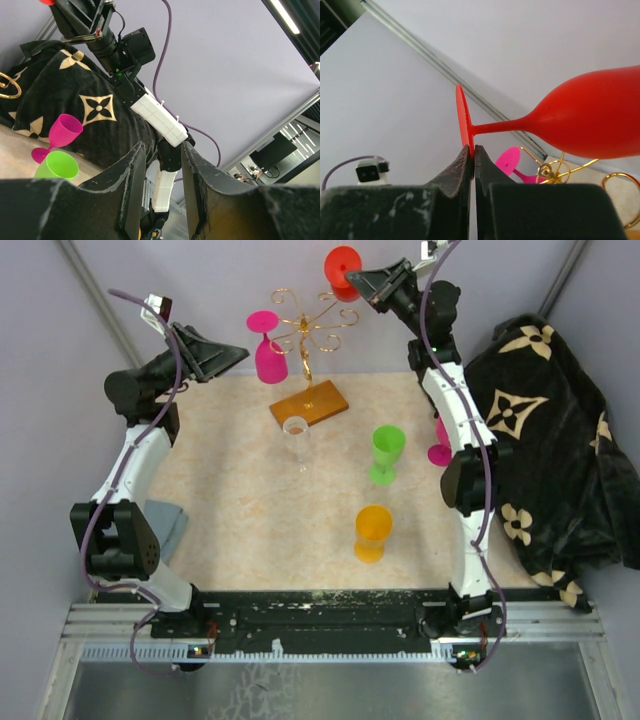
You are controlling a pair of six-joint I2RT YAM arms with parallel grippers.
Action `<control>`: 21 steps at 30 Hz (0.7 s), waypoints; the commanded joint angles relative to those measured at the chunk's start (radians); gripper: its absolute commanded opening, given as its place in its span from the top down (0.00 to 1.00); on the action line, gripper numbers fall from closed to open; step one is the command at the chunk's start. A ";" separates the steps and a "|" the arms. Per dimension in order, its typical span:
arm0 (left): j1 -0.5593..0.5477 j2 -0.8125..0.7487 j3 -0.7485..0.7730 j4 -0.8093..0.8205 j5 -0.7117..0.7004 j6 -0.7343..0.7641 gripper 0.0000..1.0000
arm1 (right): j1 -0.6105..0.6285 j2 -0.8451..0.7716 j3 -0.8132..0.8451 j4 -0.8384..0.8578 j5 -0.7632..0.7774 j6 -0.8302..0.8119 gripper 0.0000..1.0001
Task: Place the wine glass upside down on the wine glass rack
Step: Turn the wine glass upside down at the wine rack.
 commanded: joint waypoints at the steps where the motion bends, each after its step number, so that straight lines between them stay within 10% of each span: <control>1: -0.004 -0.031 -0.003 0.000 0.012 0.030 0.59 | 0.000 -0.112 -0.044 -0.004 0.065 -0.072 1.00; 21: -0.005 -0.022 -0.011 -0.001 0.019 0.037 0.60 | -0.022 -0.096 -0.089 -0.034 0.105 -0.069 1.00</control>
